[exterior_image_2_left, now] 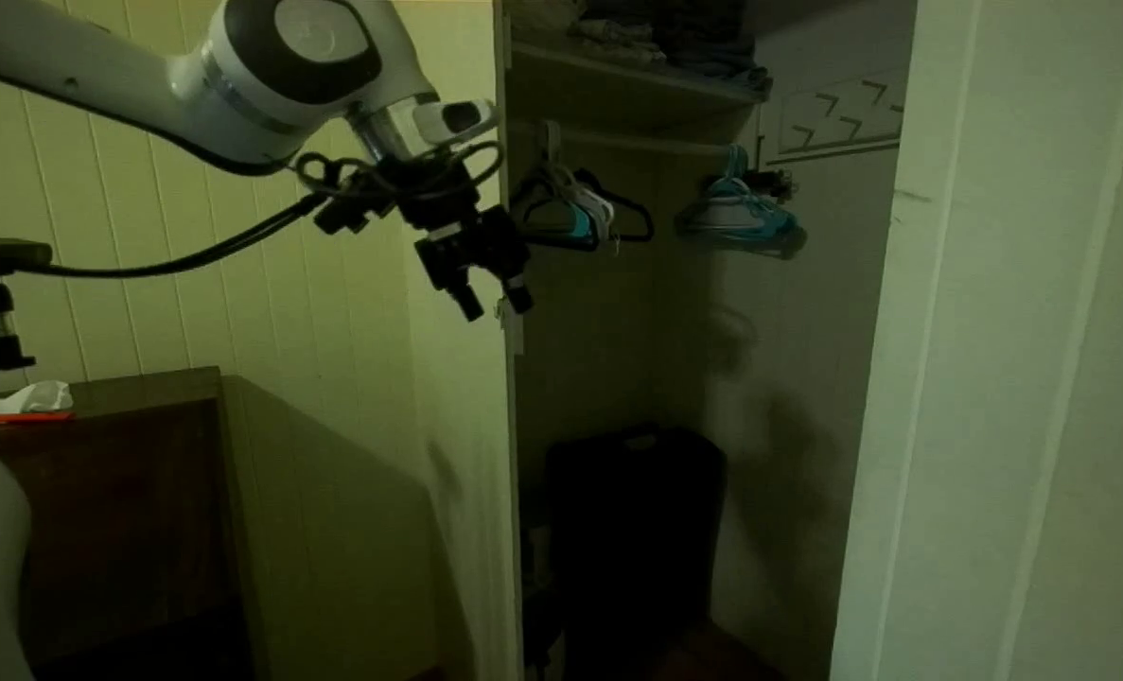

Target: Move one blue hanger to the right side of the rail.

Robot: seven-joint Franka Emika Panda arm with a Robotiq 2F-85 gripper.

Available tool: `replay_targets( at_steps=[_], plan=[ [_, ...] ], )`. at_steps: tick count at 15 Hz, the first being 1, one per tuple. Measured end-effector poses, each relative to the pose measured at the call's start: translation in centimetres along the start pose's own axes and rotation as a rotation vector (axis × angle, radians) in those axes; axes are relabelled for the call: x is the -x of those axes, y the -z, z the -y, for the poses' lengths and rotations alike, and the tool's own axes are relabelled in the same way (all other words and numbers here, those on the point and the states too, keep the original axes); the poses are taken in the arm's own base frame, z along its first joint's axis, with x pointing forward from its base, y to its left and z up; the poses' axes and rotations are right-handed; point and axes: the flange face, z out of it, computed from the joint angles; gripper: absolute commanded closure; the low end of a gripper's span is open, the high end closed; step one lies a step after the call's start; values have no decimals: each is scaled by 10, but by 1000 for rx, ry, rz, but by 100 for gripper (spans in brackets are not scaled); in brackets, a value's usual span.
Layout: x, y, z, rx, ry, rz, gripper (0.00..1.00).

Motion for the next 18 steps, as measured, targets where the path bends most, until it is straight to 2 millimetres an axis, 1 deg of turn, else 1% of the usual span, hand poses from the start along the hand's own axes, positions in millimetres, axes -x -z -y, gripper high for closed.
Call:
replay_targets(
  at_steps=[3,5,6,8,10,12,18],
  plan=[
    [-41,5,-50,-54,97,-115,0],
    [-69,8,-72,-89,173,-161,0],
    [-83,11,-77,-113,210,-180,0],
    [-110,16,-75,-169,265,-213,0],
    [-125,15,-69,-184,286,-219,0],
    [-129,13,-67,-186,290,-217,0],
    [-131,14,-67,-183,309,-222,0]
  ],
)
